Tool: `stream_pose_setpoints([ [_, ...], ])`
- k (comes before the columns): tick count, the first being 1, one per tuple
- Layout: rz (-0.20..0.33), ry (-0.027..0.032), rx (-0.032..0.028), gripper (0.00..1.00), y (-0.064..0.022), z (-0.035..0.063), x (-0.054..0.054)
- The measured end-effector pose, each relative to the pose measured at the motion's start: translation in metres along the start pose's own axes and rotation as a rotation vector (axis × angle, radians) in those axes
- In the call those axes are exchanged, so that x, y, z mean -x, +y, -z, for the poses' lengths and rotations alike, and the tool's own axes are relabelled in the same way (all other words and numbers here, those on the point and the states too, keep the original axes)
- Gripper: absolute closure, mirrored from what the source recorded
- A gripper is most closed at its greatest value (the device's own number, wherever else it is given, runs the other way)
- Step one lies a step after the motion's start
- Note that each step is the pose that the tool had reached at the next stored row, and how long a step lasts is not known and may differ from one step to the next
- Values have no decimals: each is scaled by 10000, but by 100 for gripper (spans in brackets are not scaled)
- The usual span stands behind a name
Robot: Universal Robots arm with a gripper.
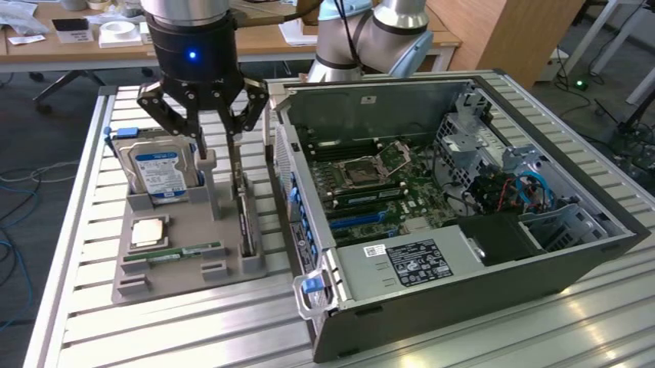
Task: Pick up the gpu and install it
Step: 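Pick up the gpu and move the gpu toward the slot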
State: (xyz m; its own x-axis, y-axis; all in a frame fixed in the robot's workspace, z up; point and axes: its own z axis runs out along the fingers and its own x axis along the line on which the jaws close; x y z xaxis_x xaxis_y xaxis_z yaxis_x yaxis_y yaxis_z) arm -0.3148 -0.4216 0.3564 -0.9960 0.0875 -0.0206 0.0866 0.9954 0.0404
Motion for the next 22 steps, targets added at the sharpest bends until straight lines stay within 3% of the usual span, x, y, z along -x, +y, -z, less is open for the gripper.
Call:
stream_pose_setpoints([
  [22,-1,0,0,58,-16,-400,-8],
])
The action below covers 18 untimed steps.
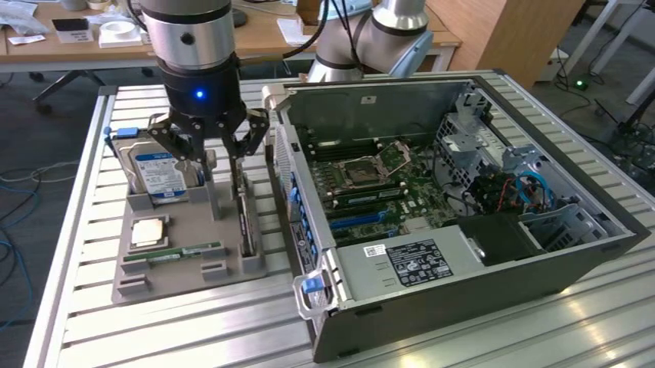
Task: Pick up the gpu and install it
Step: 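Pick up the gpu and move the gpu toward the slot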
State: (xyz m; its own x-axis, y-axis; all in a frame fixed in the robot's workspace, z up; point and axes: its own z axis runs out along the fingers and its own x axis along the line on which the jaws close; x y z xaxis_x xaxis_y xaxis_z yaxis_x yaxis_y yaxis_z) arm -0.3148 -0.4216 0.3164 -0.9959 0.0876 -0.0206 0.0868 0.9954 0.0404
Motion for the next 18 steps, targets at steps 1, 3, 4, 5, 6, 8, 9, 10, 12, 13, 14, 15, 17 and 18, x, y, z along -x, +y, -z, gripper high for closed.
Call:
stream_pose_setpoints([
  [1,0,0,1,58,0,-18,0],
  [3,0,0,0,58,-2,-54,-1],
  [4,0,0,0,58,-3,-71,-1],
  [5,0,-1,1,58,-3,-89,-2],
  [6,-1,0,0,58,-4,-105,-2],
  [8,-1,0,0,58,-6,-137,-3],
  [9,-1,0,0,58,-6,-153,-3],
  [10,-1,1,0,58,-7,-167,-3],
  [12,-1,0,0,58,-8,-197,-4],
  [13,-2,0,0,58,-8,-212,-4],
  [14,-2,-1,1,58,-9,-226,-4],
  [15,-2,0,0,58,-10,-241,-5],
  [17,-3,0,0,58,-11,-268,-6],
  [18,-4,0,0,58,-11,-281,-6],
])
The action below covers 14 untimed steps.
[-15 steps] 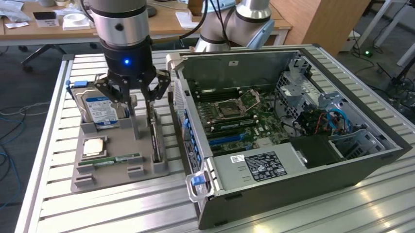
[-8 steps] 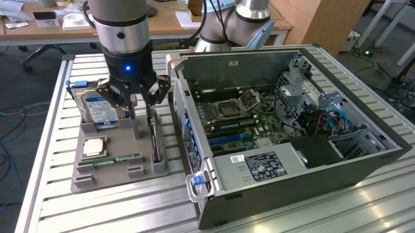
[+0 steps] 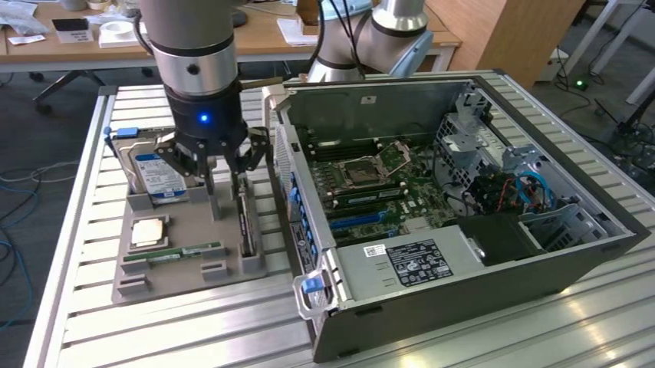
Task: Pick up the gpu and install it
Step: 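Pick up the gpu and move the gpu toward the slot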
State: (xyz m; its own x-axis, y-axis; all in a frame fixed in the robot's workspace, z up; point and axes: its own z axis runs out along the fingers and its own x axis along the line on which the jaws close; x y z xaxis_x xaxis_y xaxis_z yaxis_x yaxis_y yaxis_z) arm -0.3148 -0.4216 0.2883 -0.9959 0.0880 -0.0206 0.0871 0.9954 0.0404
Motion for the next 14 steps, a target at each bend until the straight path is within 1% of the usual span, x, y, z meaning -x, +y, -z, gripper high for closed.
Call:
stream_pose_setpoints([
  [2,-1,0,0,58,-1,-20,-1],
  [6,-2,0,0,58,-1,-25,1],
  [11,-1,1,0,58,6,-32,85],
  [14,-1,0,0,58,9,-37,117],
])
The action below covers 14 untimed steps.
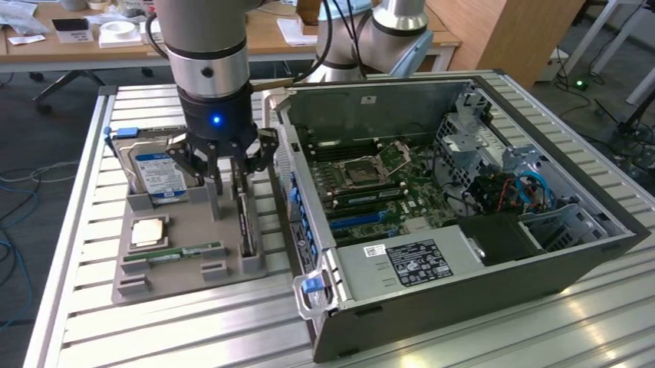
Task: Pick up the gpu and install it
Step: 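Pick up the gpu and move the gpu toward the slot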
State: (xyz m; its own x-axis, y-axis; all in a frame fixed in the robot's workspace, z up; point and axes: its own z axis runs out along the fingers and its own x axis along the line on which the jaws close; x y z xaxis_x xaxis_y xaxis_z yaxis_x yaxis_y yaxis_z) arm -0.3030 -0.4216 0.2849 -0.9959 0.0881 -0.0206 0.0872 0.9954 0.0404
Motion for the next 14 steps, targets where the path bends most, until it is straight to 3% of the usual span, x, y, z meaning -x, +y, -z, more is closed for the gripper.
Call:
stream_pose_setpoints([
  [14,0,1,0,58,0,-74,34],
])
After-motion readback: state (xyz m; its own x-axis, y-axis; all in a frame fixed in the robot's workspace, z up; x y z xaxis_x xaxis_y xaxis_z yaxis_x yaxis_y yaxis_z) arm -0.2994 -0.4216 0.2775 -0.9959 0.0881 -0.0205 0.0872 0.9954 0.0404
